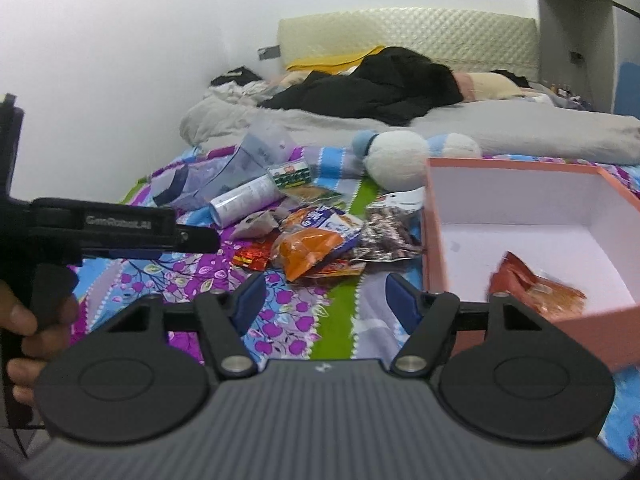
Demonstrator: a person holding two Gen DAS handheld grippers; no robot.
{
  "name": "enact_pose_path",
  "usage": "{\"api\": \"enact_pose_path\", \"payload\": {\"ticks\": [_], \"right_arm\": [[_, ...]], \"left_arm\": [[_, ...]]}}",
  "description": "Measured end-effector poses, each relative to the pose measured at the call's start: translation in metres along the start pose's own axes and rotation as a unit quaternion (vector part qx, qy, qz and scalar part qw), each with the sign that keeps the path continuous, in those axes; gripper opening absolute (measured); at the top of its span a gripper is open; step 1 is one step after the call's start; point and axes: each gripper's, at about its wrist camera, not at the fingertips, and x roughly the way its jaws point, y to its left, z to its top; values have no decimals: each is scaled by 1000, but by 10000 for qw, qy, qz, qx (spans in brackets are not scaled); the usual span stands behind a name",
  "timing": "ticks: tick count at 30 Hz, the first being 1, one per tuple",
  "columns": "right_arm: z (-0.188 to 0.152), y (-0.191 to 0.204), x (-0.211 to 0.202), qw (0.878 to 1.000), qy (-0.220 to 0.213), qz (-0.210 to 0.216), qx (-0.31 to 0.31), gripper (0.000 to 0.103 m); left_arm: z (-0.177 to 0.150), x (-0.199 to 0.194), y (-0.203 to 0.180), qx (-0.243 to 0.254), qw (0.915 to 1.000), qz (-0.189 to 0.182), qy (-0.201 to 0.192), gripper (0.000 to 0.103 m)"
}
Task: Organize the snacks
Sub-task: 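Grasp the red tea packet with the left tool while the right tool grasps the orange packet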
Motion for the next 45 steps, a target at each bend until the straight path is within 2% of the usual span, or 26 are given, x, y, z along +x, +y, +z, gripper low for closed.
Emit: {"api": "enact_pose_path", "payload": {"ticks": [10,13,17,19,22,26,29,33,38,42,45], "right_arm": [[6,10,98,9980,578,49,-269,68],[13,16,128,9958,663,204,-599,67],[23,23,164,9900,828,313,-1098,68],[29,25,183,9856,1007,380,-1303,76],[35,29,203,9773,1227,336,-1691,78],[41,32,222,9615,1538,484,-2227,79],[46,33,230,9527,1569,535,-2549,79],[48,35,247,9408,1622,632,-2909,79],[40,43,262,9226,1731,994,-3302,79],[35,46,262,9252,1643,864,-3310,79],[32,47,254,9318,1562,703,-3201,72]], "left_arm": [[26,108,48,-133,9983,78,554,83],[34,142,56,-178,9965,-1,813,83],[43,175,59,-11,9940,221,1070,83],[47,188,59,106,9922,272,1211,83],[52,201,60,197,9879,401,1482,77],[53,206,60,315,9848,428,1655,76],[52,208,58,443,9839,425,1678,72],[51,210,55,562,9841,419,1629,60],[48,207,56,520,9872,390,1458,58],[44,198,61,268,9907,320,1298,57],[43,188,65,6,9926,239,1194,57]]}}
